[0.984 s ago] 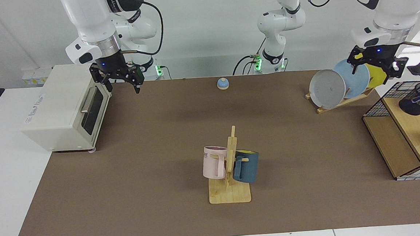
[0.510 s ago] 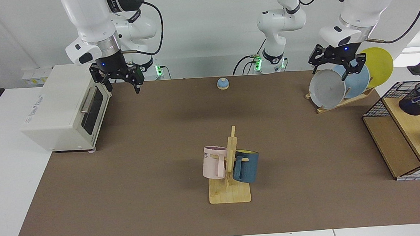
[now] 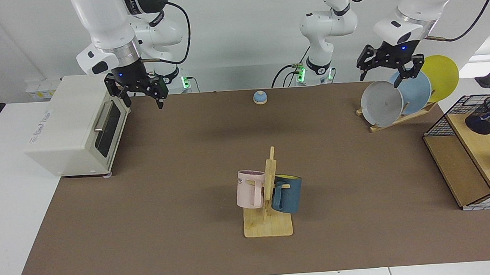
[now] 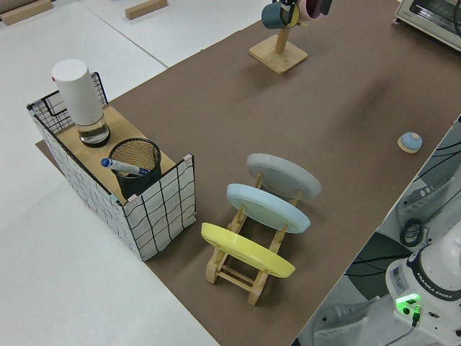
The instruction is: Put markers into pen holder
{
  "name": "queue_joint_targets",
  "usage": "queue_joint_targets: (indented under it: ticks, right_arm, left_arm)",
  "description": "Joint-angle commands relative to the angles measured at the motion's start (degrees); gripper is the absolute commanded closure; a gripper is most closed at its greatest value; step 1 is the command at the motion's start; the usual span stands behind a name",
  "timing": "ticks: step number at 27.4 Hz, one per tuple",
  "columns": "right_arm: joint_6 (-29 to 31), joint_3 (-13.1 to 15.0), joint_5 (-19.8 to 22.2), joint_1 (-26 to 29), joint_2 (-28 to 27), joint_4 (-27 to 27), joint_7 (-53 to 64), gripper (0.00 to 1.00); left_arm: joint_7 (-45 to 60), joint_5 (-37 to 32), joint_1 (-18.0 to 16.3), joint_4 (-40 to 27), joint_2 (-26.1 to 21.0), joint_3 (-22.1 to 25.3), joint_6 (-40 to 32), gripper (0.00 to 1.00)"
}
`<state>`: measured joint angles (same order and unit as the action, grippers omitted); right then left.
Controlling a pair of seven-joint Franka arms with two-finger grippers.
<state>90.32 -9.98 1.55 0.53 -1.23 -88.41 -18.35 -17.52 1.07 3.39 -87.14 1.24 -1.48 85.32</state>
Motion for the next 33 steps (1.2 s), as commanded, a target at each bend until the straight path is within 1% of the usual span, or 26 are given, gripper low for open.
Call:
queue_joint_targets:
  ticks: [1, 7, 13, 17, 23, 27, 30, 33]
  right_arm:
    - [-0.14, -0.74, -0.68, 1.14, 0.43, -0.1, -0.55, 0.01]
    - [-0.14, -0.74, -0.68, 1.14, 0.43, -0.1, -0.55, 0.01]
    - [-0.14, -0.74, -0.68, 1.14, 0.43, -0.1, -0.55, 0.01]
    - [-0.14, -0.74, -0.68, 1.14, 0.43, -0.1, -0.55, 0.01]
    - [-0.14, -0.74, -0.68, 1.14, 0.43, -0.1, -0.55, 0.01]
    - [-0.14, -0.74, -0.68, 1.14, 0.43, -0.1, -0.55, 0.01]
    - [-0.14, -0.74, -0.68, 1.14, 0.43, -0.1, -0.55, 0.01]
    - [-0.14, -0.74, -0.68, 1.14, 0.43, -0.1, -0.55, 0.01]
  left_arm:
    - [0.73, 0.86, 0.12, -4.79, 3.95, 2.36, 0.64, 0.0]
    - [0.73, 0.87, 0.82, -4.7, 4.04, 3.77, 0.81, 0.0]
    - [0.82, 0.6, 0.74, -4.09, 4.04, 4.03, 0.55, 0.0]
    - [0.56, 0.6, 0.82, -1.55, 2.81, 3.95, 0.29, 0.0]
    - [0.64, 0.51, 1.26, 3.29, -0.7, 4.03, -1.47, 0.0]
    - [0.73, 0.34, 2.23, 3.82, -1.15, 4.38, -1.47, 0.0]
    - [0.82, 0.69, 2.4, 3.82, -1.24, 5.7, -1.39, 0.0]
    - [1.7, 0.69, 2.49, 4.17, -1.5, 5.79, -1.3, 0.0]
